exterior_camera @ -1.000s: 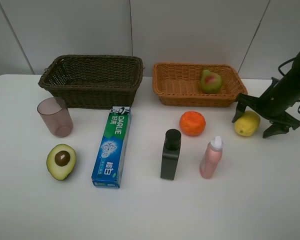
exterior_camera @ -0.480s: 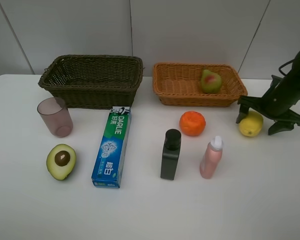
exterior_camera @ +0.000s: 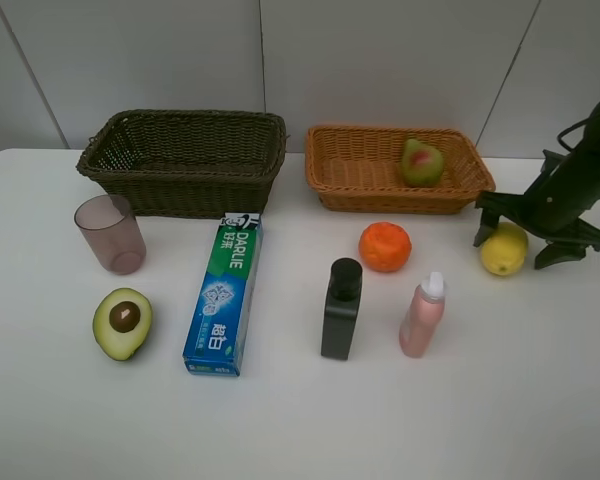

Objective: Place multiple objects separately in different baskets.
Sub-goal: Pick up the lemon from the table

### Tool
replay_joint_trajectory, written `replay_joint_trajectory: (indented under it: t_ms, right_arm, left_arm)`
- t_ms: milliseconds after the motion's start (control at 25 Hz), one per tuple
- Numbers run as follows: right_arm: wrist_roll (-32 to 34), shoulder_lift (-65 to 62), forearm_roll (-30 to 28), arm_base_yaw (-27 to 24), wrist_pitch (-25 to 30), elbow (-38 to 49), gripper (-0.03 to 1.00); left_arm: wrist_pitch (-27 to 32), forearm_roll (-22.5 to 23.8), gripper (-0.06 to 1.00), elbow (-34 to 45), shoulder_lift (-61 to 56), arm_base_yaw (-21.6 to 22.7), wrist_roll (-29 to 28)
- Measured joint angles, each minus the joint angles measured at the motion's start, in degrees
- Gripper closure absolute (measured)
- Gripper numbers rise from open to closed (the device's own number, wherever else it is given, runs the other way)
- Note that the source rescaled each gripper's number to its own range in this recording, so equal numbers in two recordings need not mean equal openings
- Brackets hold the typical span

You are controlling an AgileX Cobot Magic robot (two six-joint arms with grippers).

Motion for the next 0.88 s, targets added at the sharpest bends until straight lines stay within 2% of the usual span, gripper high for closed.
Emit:
replay_joint_trajectory:
  t_ms: [120, 320, 880]
  right_arm:
    - [0.0, 0.0, 3.31, 0.0, -0.06, 0.0, 0.56]
    - [0.0, 0.0, 7.53, 0.0, -0.01, 0.0, 0.55]
    - [0.0, 0.0, 8.14, 0.0, -0.09, 0.0, 0.55]
  left_arm:
    - [0.0, 0.0, -0.04, 0.0, 0.0, 0.0, 0.0]
    - [0.0, 0.0, -0.04, 0.0, 0.0, 0.0, 0.0]
    - [0.0, 0.0, -0.04, 0.0, 0.0, 0.0, 0.0]
